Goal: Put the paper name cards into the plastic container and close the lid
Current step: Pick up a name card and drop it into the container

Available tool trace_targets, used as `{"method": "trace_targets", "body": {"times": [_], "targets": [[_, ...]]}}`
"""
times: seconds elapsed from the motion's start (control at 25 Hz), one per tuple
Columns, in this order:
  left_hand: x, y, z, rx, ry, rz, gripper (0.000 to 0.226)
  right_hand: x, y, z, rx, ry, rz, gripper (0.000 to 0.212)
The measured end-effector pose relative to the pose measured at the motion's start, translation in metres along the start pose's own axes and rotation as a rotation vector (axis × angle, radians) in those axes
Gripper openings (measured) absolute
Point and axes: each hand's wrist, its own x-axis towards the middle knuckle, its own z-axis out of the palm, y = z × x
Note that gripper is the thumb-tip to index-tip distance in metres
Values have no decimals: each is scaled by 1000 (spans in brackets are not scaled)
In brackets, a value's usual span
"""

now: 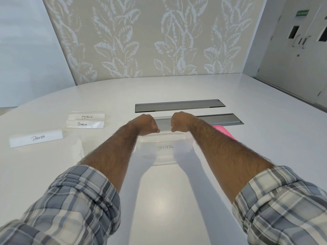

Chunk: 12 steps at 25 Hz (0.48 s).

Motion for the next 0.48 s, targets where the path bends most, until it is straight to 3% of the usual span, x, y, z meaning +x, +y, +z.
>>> {"method": "trace_targets", "body": {"times": [0.16, 0.32, 0.48], "targets": [[-23, -20, -21, 38, 154, 2, 52, -1, -16, -12, 17, 102, 6, 56], [-60, -52, -41, 123, 223, -24, 66, -2, -55, -17, 25, 143, -94, 63], [-111, -107, -61, 146, 251, -119, 66, 2, -117, -20, 22, 165, -201, 59]]}}
